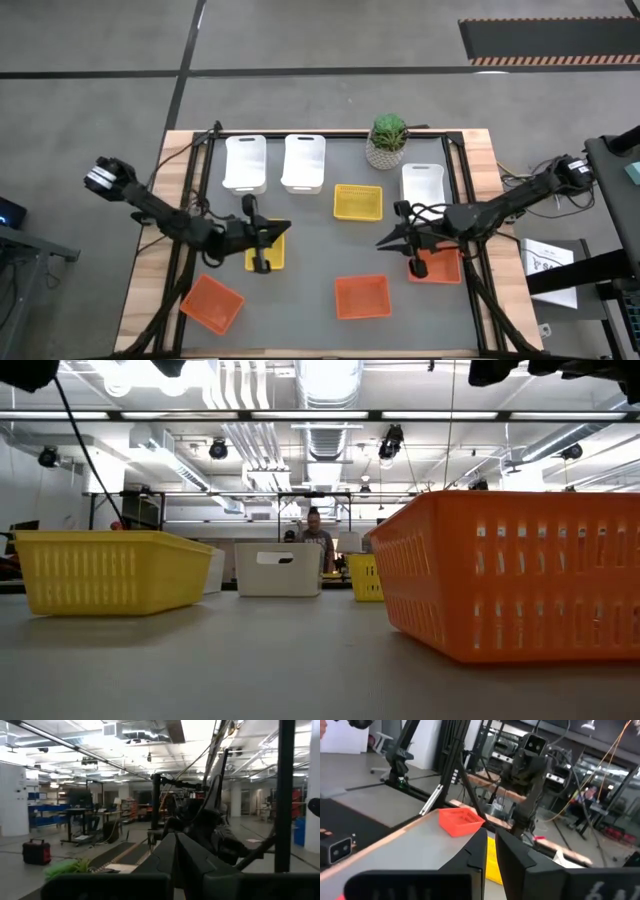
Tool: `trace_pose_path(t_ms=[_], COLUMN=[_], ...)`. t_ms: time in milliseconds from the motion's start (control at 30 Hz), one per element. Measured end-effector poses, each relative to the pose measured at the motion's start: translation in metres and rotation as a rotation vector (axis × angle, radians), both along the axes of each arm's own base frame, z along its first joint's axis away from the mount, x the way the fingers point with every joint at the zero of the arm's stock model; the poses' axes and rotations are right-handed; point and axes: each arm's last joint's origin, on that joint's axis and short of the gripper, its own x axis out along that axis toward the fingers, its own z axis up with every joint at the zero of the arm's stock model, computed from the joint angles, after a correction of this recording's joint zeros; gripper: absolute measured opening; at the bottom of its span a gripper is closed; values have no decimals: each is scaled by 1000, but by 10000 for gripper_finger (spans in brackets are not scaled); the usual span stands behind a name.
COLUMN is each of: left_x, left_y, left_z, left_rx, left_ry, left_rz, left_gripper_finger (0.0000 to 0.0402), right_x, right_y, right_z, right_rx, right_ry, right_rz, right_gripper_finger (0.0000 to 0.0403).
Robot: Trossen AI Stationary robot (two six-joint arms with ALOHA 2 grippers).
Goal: Stack baskets by color
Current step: Stack the middle white bin on top of the left white bin
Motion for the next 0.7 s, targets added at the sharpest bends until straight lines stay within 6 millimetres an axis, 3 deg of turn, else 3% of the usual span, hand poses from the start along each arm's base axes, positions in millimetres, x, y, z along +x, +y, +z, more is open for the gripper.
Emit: trace_pose_path(t_ms=[233,500,700], left_x=[35,75,99], left_y=[9,48,81], left_z=[5,-4,-4], left_rx=[-60,-194,-250], left_ry=[143,463,779], left_rz=[49,111,101], left_gripper_finger=[0,0,0], right_x=[-21,-49,-65], right_y=[-7,-22,-28], right_z=[8,18,13], right_rx=[-58,-60,-8], right_ry=[-110,-226,-218], right_rz=[-7,-44,-42], right_gripper_finger=[27,27,27])
